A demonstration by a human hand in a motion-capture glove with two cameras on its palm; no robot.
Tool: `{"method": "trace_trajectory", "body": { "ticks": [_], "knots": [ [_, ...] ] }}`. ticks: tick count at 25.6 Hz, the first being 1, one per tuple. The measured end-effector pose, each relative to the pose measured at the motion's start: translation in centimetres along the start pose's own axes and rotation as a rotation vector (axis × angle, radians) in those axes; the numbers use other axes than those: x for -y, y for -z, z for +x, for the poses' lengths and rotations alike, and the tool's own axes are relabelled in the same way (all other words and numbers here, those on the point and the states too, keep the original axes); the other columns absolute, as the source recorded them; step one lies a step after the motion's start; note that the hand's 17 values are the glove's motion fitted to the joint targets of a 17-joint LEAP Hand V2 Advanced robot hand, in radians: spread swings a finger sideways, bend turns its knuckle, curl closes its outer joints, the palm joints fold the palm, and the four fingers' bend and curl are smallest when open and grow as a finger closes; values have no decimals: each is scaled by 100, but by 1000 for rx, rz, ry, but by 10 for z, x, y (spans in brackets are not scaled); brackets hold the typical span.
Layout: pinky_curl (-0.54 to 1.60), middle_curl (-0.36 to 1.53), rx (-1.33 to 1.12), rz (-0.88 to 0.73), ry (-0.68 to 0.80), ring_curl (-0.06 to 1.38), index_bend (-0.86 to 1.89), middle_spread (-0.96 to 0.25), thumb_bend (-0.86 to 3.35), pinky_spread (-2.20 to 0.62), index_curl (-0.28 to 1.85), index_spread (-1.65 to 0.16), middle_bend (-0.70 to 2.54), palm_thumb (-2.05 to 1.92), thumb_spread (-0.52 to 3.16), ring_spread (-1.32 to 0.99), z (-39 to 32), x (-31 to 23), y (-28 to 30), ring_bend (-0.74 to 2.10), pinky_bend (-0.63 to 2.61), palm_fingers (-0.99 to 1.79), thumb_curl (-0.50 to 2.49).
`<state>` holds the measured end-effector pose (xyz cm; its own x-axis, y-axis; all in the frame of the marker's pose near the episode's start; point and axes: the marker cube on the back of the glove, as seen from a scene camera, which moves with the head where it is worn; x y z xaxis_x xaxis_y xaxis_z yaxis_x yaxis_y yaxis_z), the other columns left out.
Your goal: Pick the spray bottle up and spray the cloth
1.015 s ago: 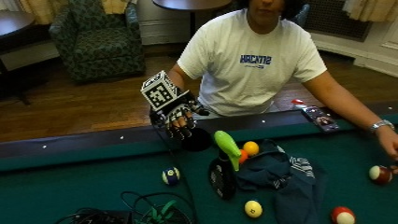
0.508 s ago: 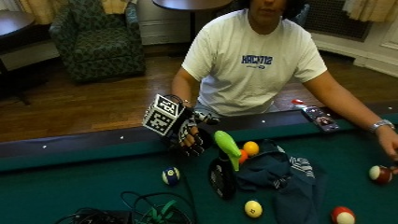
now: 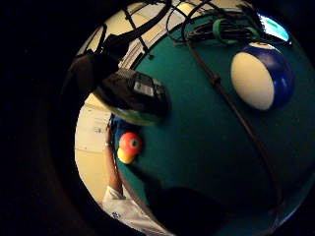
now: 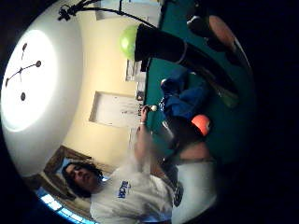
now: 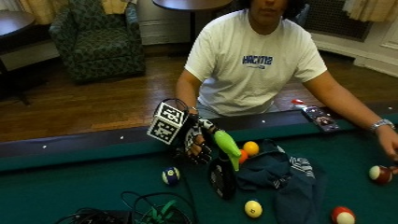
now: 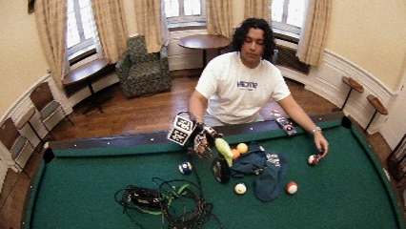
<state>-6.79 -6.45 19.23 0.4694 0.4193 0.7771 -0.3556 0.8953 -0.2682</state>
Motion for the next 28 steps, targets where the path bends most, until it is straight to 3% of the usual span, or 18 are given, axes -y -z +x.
{"method": "trace_trajectory", "body": {
  "ticks": [6, 7, 10, 15, 21, 28],
  "knots": [
    [34, 36, 36, 61, -14, 33, 12, -17, 0, 12, 22, -37, 22, 76, 96, -16, -1, 11, -6, 51, 29, 81, 35],
    [36, 38, 41, 75, -17, 34, 11, -18, 0, 2, 22, -36, 26, 79, 95, -18, -2, 13, -6, 53, 36, 101, 36],
    [38, 39, 54, 108, -21, 34, 11, -21, 3, -14, 23, -34, 29, 87, 95, -20, -3, 18, -6, 55, 47, 126, 38],
    [46, 45, 57, 136, -7, 40, 20, -22, 4, -19, 29, -31, 38, 96, 82, -21, -3, 20, -3, 59, 60, 139, 44],
    [55, 53, 12, 172, 36, 48, 24, -23, 3, -17, 34, -30, 51, 103, 73, -22, -3, 16, 0, 76, 75, 138, 50],
    [64, 63, 57, 218, 22, 56, 59, -24, 0, -16, 48, -28, 65, 100, 79, -22, -2, 11, 4, 89, 83, 141, 55]
  ]
}}
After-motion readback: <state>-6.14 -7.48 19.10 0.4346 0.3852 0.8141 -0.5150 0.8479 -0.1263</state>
